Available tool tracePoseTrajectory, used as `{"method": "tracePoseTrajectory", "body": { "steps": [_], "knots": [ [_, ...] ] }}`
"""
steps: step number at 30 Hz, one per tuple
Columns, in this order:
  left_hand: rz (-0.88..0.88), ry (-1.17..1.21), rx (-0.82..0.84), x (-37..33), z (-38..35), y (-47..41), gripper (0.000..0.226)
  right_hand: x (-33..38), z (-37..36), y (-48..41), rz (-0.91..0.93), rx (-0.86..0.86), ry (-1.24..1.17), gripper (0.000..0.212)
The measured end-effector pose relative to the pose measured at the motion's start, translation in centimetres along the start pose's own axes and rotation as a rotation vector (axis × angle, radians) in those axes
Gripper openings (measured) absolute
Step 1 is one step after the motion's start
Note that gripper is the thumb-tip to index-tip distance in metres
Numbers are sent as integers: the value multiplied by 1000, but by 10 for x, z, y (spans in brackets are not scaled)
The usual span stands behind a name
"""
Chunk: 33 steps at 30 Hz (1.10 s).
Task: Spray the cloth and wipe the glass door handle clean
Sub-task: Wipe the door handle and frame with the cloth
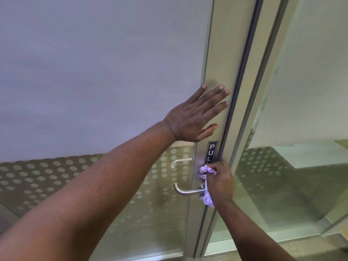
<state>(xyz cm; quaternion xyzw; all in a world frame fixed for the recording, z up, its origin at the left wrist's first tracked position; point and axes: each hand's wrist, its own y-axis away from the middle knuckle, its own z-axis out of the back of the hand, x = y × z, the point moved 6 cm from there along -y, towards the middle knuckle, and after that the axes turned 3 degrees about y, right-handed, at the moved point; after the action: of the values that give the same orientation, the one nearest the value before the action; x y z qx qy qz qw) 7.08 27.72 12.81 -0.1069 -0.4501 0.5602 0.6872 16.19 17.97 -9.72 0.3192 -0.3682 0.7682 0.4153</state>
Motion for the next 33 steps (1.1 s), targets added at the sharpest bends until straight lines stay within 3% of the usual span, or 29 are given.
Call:
{"method": "tracePoseTrajectory", "body": {
  "steps": [3,10,12,16,19,21,28,33],
  "knots": [
    [0,-1,-5,0,0,0,63,7,5,-1,20,-40,-27,23],
    [1,2,-18,1,1,1,62,51,14,-14,395,-128,86,11],
    [1,3,-17,1,2,1,62,51,7,-10,460,-120,173,18],
    [2,4,-30,2,3,1,62,35,-17,3,573,-25,342,13],
    [-1,13,-31,2,3,2,63,27,-26,5,581,26,375,21],
    [1,18,-39,1,2,2,63,29,-20,2,542,13,342,17],
    [2,16,-42,0,3,1,63,69,18,-15,568,-194,258,22],
    [9,24,-44,0,4,1,60,111,53,-33,580,-353,213,9]
  ]
}}
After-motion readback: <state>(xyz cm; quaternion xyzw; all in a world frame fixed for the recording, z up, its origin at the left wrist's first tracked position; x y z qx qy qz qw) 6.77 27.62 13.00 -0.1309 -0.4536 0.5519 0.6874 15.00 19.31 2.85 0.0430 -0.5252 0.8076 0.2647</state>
